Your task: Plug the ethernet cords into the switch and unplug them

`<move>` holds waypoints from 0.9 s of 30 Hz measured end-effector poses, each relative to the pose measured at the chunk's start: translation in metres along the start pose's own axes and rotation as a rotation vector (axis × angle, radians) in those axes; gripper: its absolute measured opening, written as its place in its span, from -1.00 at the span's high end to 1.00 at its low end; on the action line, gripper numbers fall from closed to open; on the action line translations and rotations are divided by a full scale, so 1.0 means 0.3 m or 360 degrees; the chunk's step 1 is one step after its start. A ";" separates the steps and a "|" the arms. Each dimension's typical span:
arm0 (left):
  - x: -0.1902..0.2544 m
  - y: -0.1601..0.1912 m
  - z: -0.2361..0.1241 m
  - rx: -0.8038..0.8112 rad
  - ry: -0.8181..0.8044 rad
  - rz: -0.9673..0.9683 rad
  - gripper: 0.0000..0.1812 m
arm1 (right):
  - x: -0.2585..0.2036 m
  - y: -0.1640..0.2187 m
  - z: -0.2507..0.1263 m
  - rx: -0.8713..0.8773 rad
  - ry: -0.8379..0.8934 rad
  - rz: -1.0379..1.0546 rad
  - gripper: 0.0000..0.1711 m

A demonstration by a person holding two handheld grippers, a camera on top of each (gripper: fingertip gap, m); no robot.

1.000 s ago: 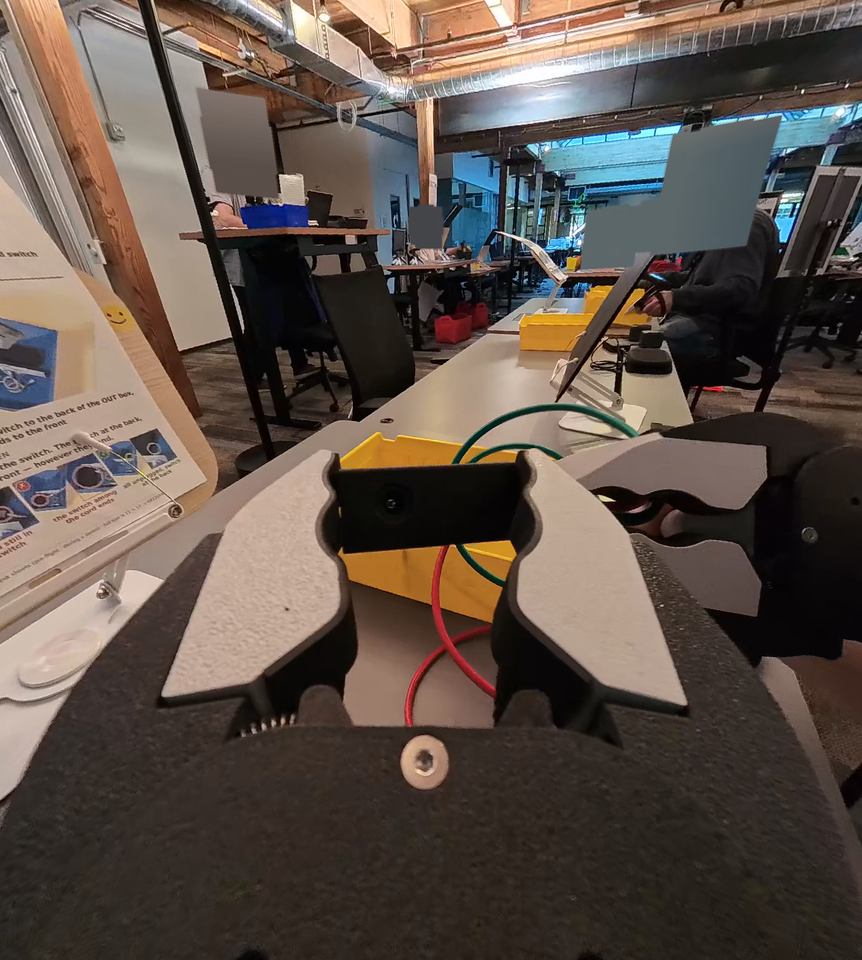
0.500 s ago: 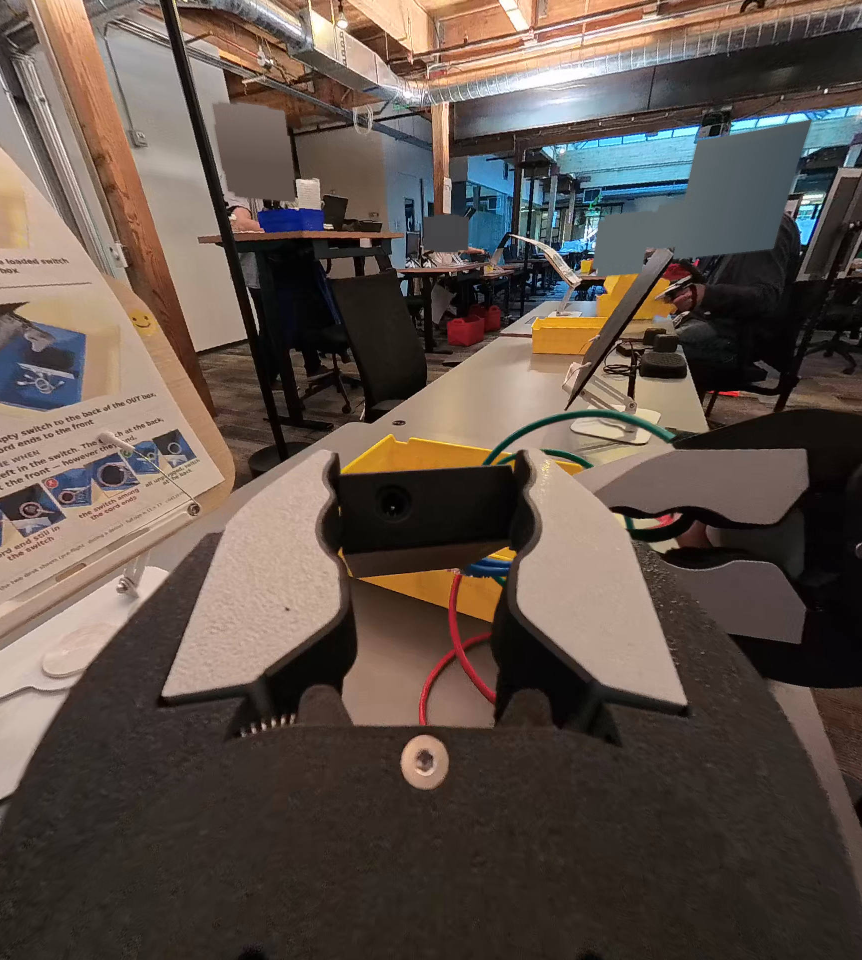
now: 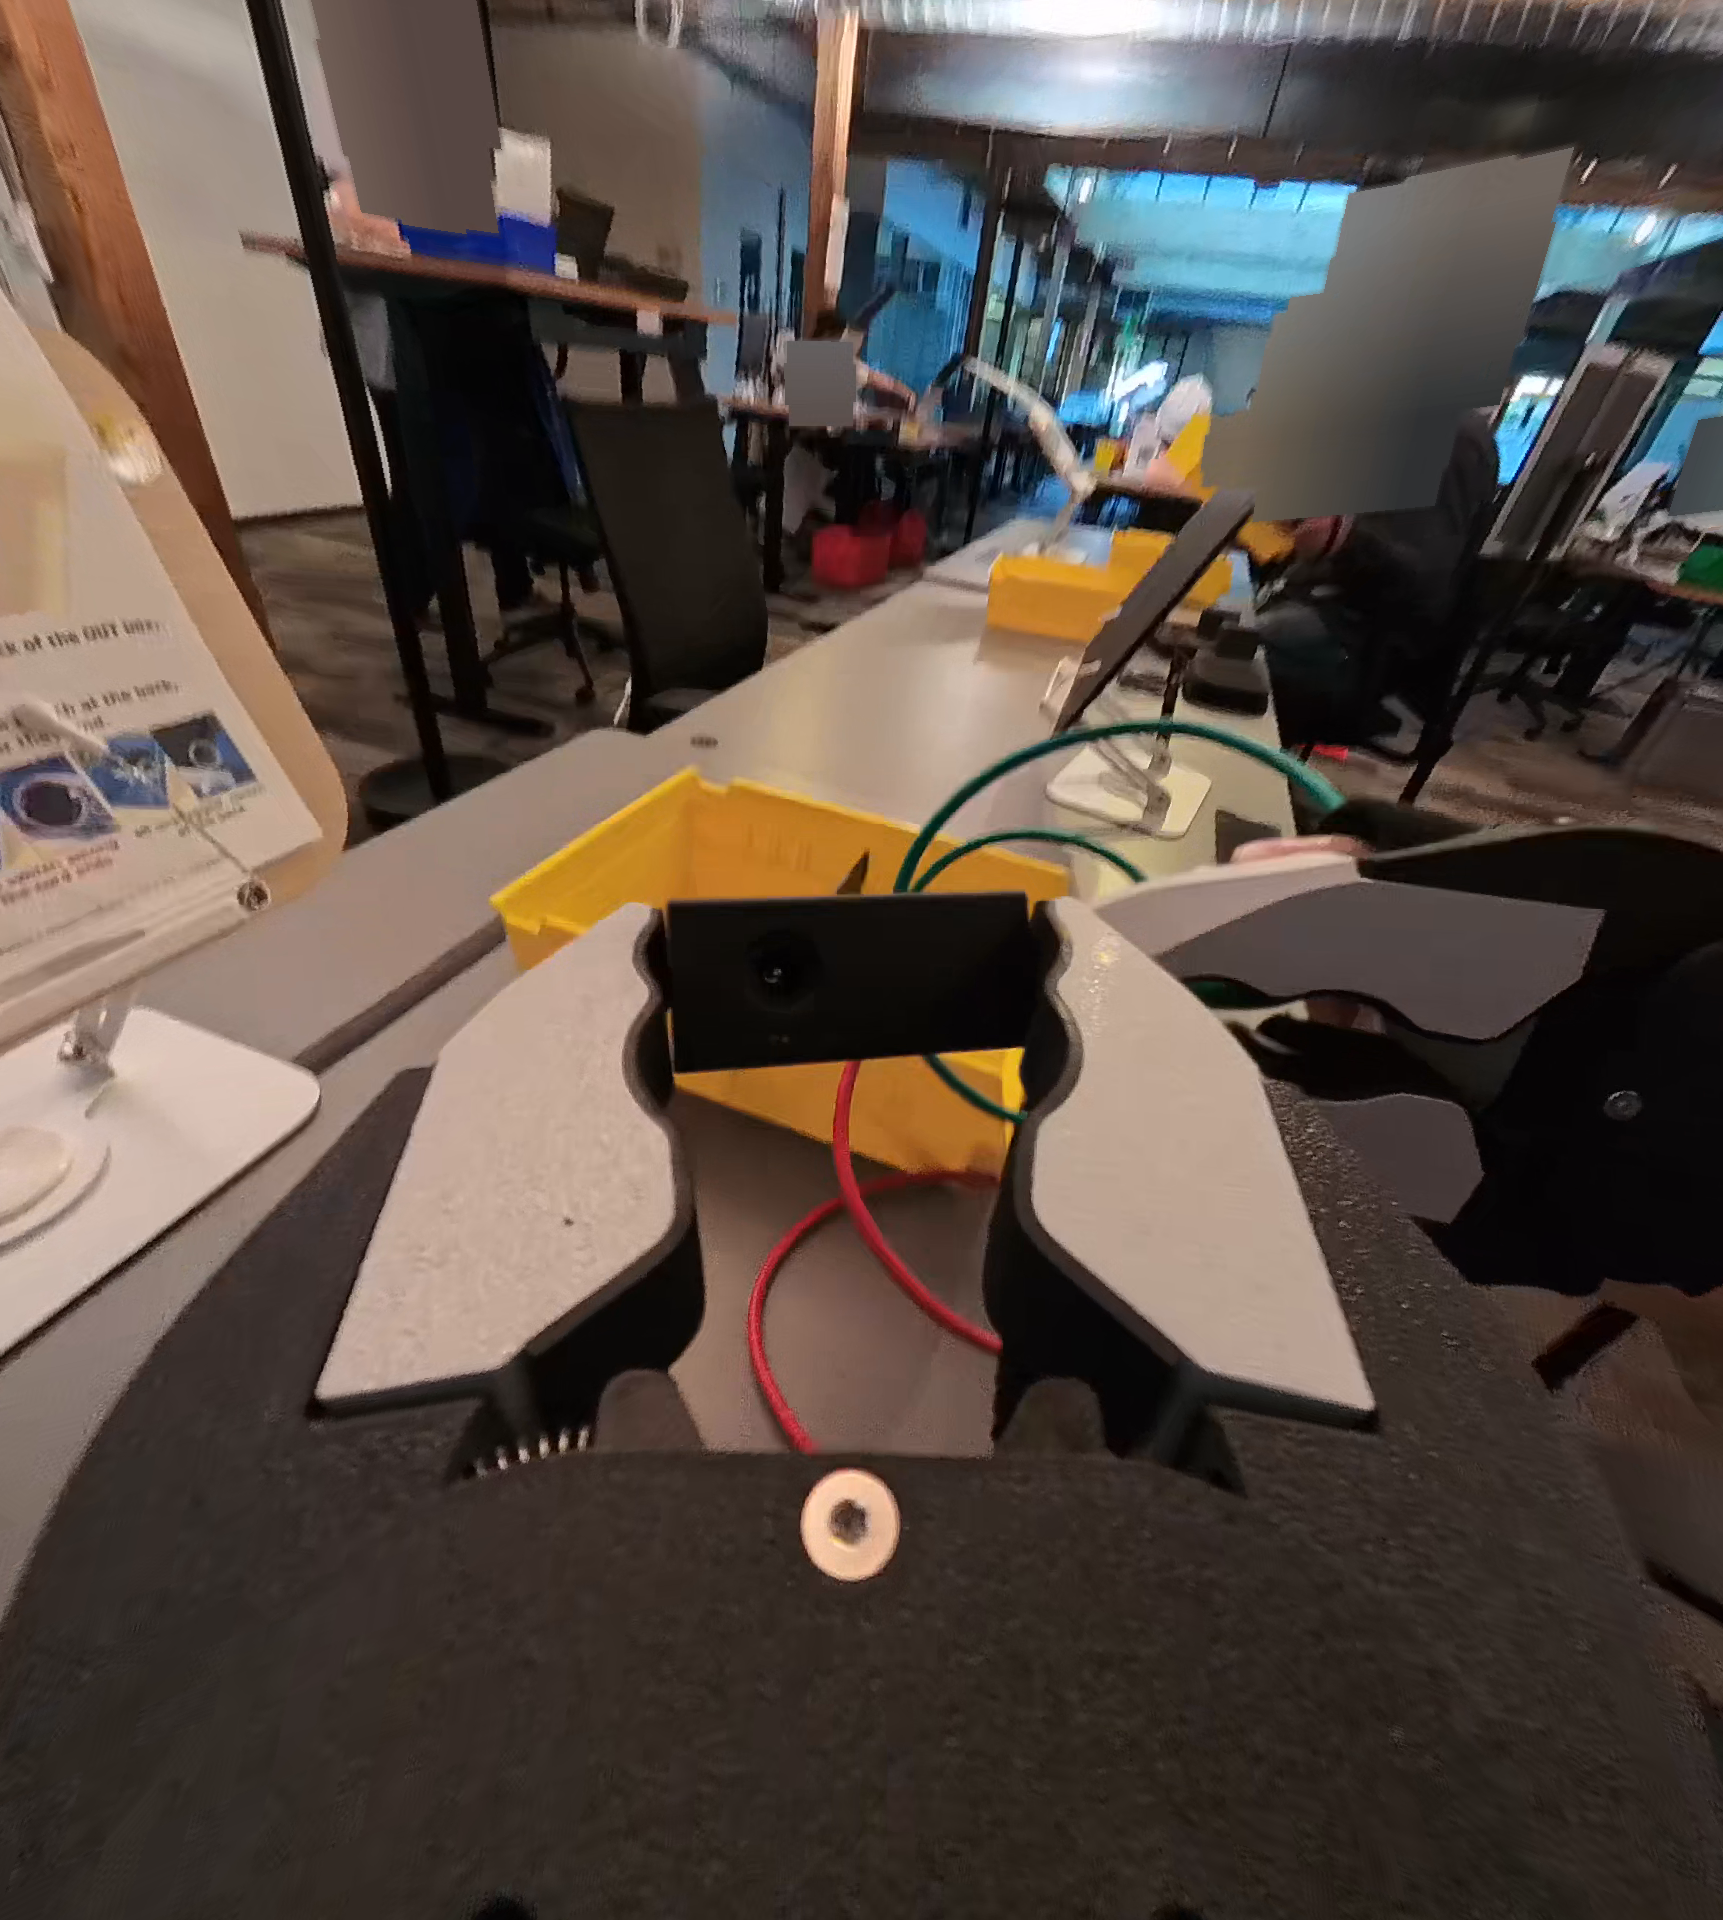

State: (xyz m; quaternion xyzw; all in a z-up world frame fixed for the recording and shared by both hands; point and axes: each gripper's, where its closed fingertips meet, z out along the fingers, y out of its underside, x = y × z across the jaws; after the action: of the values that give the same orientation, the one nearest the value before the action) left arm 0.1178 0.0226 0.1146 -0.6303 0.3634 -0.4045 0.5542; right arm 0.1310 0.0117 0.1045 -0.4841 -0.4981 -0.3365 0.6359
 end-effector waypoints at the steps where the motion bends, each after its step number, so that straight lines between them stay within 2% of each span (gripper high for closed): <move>1: -0.004 0.016 0.002 -0.0053 -0.0003 0.0006 0.29 | -0.009 0.004 0.002 -0.0002 -0.0011 -0.0025 0.90; 4: -0.014 0.049 0.010 -0.0149 0.0015 0.0004 0.29 | -0.027 0.017 0.012 -0.0011 -0.0058 -0.0044 0.90; 14: -0.025 0.027 0.011 -0.0048 0.0033 -0.0009 0.29 | -0.009 0.012 0.026 0.0037 -0.0109 -0.0030 0.89; 27: -0.040 0.065 0.039 -0.0081 0.0084 -0.0137 0.29 | -0.033 0.041 0.028 -0.0048 -0.0248 0.0018 0.90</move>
State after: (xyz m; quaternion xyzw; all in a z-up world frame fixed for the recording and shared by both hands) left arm 0.1233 0.0359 0.0932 -0.6484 0.3605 -0.4352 0.5101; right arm 0.1370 0.0230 0.0919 -0.5209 -0.5383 -0.3017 0.5898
